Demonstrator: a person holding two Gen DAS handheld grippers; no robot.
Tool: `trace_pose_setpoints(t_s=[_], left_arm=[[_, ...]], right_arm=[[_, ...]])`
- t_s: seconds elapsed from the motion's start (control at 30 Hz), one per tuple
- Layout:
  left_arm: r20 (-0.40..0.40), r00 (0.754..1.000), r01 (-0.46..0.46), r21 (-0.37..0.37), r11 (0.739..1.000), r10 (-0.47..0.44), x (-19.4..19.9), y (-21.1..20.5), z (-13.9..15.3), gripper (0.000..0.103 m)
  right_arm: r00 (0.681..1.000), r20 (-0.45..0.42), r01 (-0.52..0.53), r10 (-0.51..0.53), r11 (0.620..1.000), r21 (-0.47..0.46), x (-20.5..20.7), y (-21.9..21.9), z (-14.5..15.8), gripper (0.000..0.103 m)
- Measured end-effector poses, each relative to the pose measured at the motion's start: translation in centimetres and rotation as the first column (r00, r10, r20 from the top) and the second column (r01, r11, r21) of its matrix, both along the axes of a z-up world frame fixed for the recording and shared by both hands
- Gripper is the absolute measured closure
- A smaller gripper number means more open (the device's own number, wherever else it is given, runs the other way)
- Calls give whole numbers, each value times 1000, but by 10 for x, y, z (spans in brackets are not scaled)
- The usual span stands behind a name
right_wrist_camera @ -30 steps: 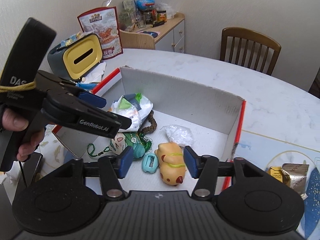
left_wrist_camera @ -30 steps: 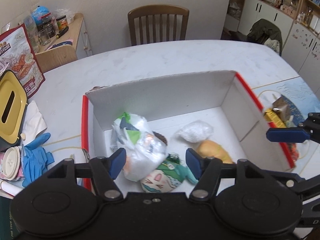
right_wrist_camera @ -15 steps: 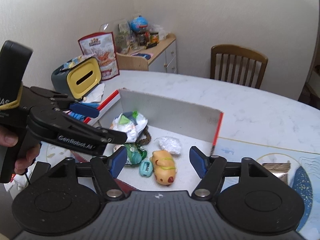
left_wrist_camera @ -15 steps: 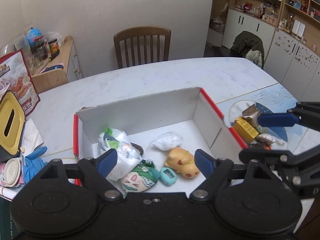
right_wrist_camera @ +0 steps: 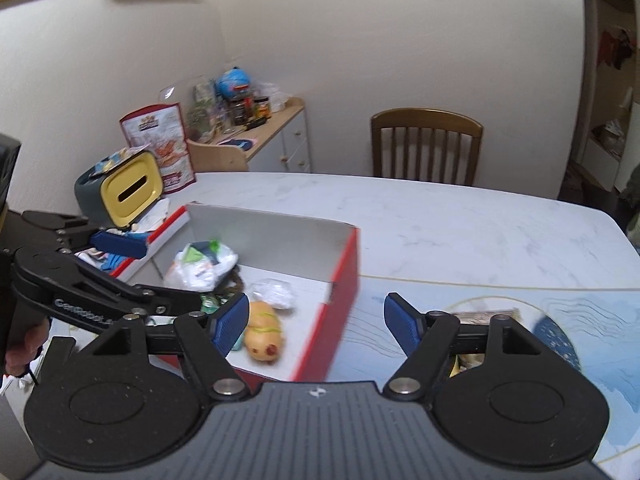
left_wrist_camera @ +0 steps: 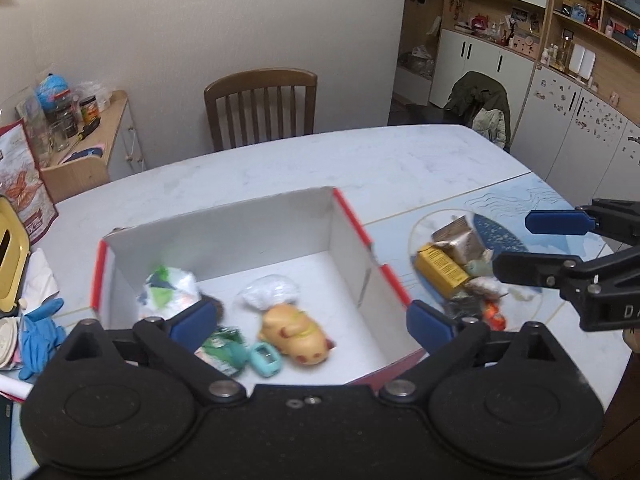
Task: Organize objects
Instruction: 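Withdraw both tools from the box back toward the pile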
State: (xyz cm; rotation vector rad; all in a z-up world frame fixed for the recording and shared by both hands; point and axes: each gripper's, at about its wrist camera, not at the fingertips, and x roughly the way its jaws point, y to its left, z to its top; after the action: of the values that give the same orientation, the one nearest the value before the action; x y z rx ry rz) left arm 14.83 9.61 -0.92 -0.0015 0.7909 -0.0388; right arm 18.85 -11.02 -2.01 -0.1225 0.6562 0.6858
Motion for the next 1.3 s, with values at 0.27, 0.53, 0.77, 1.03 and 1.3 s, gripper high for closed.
trace_pose_setpoints(t_s=[0.27,0.53,0.77,1.03,1.3], left_arm=[[29,1000,7,-5,1000,-7,5,-49,1,1],[17,1000,2,24,1000,-2,18,-95,-11,0],[-35,999,7,-6,1000,-8,37,-129,-26,0],[-105,994,31,-27,999,-33,60,-163,-50,0],[-180,983,39,-11,999,-40,70,-184,-84,1]], right_arm=[[999,14,49,-49,998,35,14,-71,-4,18],[996,11,90,-90,995,33,36,-136,-16,13],[999,-7,50,-50,999,-14,51,-171,-38,12],[996,-55,-71,66,993,-93,56,-173,-72,12],[975,-129,-195,180,974,-117,58,-169,-105,12]])
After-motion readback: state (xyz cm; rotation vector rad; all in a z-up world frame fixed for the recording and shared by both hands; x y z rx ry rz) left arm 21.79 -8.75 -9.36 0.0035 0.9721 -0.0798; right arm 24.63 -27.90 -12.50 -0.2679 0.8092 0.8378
